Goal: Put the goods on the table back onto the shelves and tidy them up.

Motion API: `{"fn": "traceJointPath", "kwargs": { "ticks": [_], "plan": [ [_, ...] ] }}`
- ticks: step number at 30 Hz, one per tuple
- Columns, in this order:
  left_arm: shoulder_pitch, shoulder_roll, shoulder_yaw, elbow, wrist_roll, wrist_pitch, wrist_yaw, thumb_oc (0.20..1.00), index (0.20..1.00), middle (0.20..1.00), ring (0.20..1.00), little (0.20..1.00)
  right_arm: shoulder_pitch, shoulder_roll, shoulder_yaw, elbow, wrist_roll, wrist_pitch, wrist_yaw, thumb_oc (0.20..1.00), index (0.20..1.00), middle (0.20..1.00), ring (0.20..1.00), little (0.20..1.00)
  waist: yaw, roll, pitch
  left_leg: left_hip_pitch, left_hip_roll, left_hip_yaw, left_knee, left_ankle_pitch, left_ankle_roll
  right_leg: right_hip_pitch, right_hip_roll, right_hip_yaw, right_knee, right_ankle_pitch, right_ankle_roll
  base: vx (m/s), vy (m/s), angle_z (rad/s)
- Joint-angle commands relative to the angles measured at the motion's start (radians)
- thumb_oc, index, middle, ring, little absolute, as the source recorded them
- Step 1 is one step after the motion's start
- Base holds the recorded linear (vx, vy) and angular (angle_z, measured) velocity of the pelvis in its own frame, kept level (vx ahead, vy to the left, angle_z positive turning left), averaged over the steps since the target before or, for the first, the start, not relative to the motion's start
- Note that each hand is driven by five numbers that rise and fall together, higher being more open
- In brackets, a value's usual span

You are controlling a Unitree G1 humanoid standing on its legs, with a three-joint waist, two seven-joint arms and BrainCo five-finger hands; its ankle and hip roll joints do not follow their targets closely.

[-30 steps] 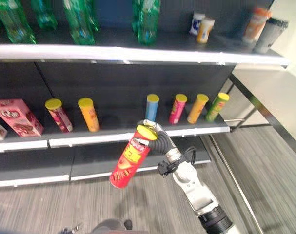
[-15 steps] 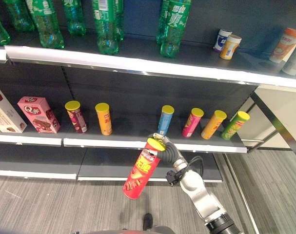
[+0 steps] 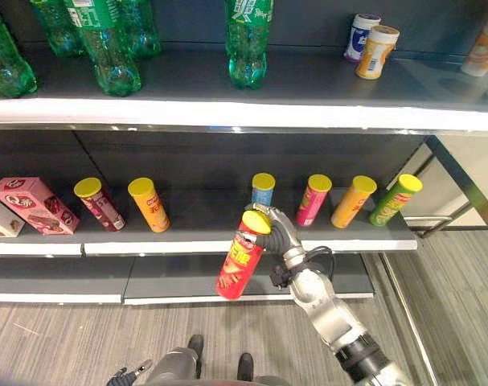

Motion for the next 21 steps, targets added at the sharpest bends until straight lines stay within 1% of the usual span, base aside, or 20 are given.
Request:
{"fn": "traceJointPath", "kwargs": {
  "ticks": [1,2,3,4,5,8,10,14,16,21],
  "plan": [
    [0.022,0.003,-0.024,0.003,-0.049,-0.036,0.025,1.0,1.0,1.0,1.0,1.0,-0.016,0.026,-0.006,-0.087,-0.047,-0.044,-0.064,0.2,0.2,0.2,0.2,0.2,0.036,0.005,-0.032,-0.023,-0.004,0.026,-0.013,0.075,0.028,0.046,-0.037,0.036,0.055,-0.095,0.095,0.07,0.178,-0.34],
    [0.028,-0.001,-0.02,0.006,-0.051,-0.034,0.026,1.0,1.0,1.0,1.0,1.0,-0.012,0.027,-0.003,-0.078,-0.05,-0.041,-0.065,0.2,0.2,0.2,0.2,0.2,0.041,0.022,-0.043,-0.002,0.009,0.02,-0.047,0.092,0.026,0.041,-0.029,0.047,0.063,-0.091,0.099,0.07,0.179,-0.21],
    [0.028,-0.001,-0.02,0.006,-0.051,-0.034,0.026,1.0,1.0,1.0,1.0,1.0,-0.012,0.027,-0.003,-0.078,-0.05,-0.041,-0.065,0.2,0.2,0.2,0.2,0.2,0.042,0.021,-0.042,0.001,0.009,0.021,-0.049,0.093,0.026,0.042,-0.029,0.048,0.063,-0.091,0.099,0.07,0.185,-0.26],
    [0.031,-0.004,-0.024,0.012,-0.044,-0.033,0.028,1.0,1.0,1.0,1.0,1.0,-0.007,0.034,0.001,-0.062,-0.06,-0.042,-0.075,0.2,0.2,0.2,0.2,0.2,0.042,0.03,-0.053,0.018,0.016,0.017,-0.053,0.114,0.023,0.047,-0.03,0.05,0.062,-0.092,0.102,0.17,0.259,-0.32],
    [0.037,-0.003,-0.032,0.031,-0.016,-0.031,0.026,1.0,1.0,1.0,1.0,1.0,0.004,0.036,0.003,-0.037,-0.099,-0.041,-0.097,0.2,0.2,0.2,0.2,0.2,0.041,0.035,-0.079,0.045,0.012,0.016,-0.052,0.123,0.022,0.057,-0.053,0.047,0.06,-0.091,0.113,0.22,0.34,-0.44],
    [0.031,0.011,-0.066,0.033,0.041,-0.034,0.031,1.0,1.0,1.0,1.0,1.0,-0.002,0.055,0.012,0.023,-0.154,-0.039,-0.145,0.2,0.2,0.2,0.2,0.2,0.046,0.033,-0.093,0.061,0.001,0.042,-0.024,0.097,0.036,0.063,-0.091,0.056,0.066,-0.09,0.132,0.15,0.267,-0.24],
    [0.023,0.019,-0.09,0.029,0.072,-0.034,0.041,1.0,1.0,1.0,1.0,1.0,-0.025,0.084,0.016,0.078,-0.16,-0.028,-0.177,0.2,0.2,0.2,0.2,0.2,0.05,0.034,-0.096,0.063,-0.009,0.058,0.0,0.072,0.053,0.058,-0.112,0.07,0.075,-0.088,0.143,0.08,0.226,-0.18],
    [0.008,0.027,-0.128,0.029,0.108,-0.034,0.048,1.0,1.0,1.0,1.0,1.0,-0.061,0.11,0.02,0.14,-0.186,-0.019,-0.232,0.2,0.2,0.2,0.2,0.2,0.062,0.031,-0.101,0.06,-0.024,0.084,0.035,0.034,0.076,0.043,-0.14,0.093,0.08,-0.081,0.156,0.05,0.153,-0.13],
    [0.004,0.028,-0.142,0.034,0.125,-0.03,0.046,1.0,1.0,1.0,1.0,1.0,-0.064,0.115,0.017,0.149,-0.202,-0.012,-0.254,0.2,0.2,0.2,0.2,0.2,0.059,0.03,-0.102,0.061,-0.028,0.097,0.042,0.02,0.085,0.031,-0.15,0.105,0.079,-0.073,0.162,0.04,0.114,-0.16],
    [-0.001,0.024,-0.161,0.046,0.17,-0.027,0.047,1.0,1.0,1.0,1.0,1.0,-0.042,0.116,0.008,0.146,-0.211,-0.018,-0.288,0.2,0.2,0.2,0.2,0.2,0.049,0.03,-0.107,0.074,-0.026,0.105,0.028,0.012,0.091,0.022,-0.157,0.111,0.064,-0.058,0.168,0.03,0.037,-0.07]
  ]
}}
